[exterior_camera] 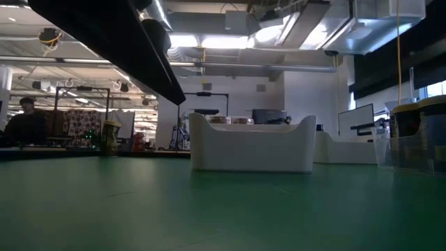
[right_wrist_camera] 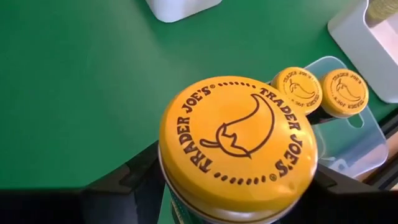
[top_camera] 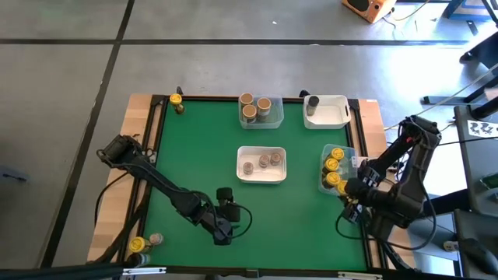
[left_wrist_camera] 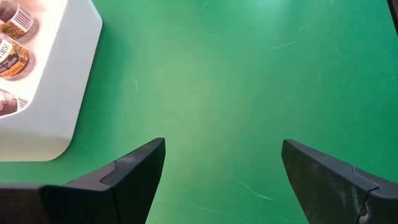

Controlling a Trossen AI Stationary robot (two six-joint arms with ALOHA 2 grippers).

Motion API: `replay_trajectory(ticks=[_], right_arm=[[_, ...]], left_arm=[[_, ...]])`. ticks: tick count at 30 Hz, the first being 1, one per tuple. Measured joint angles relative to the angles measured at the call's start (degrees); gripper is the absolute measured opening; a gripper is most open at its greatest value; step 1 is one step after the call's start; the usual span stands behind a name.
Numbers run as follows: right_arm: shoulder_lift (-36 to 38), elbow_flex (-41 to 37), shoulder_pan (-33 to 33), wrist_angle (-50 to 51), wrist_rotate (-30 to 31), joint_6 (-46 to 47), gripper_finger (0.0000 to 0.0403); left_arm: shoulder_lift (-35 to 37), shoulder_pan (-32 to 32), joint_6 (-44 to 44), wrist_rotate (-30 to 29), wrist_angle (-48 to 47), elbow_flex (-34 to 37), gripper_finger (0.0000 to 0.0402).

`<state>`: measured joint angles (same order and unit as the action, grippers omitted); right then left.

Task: Sort spices by type
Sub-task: Put the yellow seasoning can into the bottom transparent bin

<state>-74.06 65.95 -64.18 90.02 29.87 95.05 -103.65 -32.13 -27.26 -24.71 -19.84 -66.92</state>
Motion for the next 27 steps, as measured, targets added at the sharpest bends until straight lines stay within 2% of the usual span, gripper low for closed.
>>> replay_trajectory(ticks=[3,11,19,27], right_arm=[[0.05,-0.62,-1.28,-0.19,0.35,1.01,0.0229],[1.22,-8.09,-1.08,-0.05,-1.27,2.23,0.0229],[9.57,-13.22,-1.04,0.05,3.71,2.95,0.0229],[13.72,-19.88,-1.09,-0.38,-0.34,8.17,0.0229]], left_arm=[[0.01,0.01,-0.01,-0.03,0.0,0.0,0.0319],[0.0,0.03,-0.16,-1.29,0.05,0.0,0.0319],[0.01,0.69,-0.21,-1.5,0.99,0.0,0.0319],[0.01,0.77,0.05,-1.59,1.75,0.0,0.0319]])
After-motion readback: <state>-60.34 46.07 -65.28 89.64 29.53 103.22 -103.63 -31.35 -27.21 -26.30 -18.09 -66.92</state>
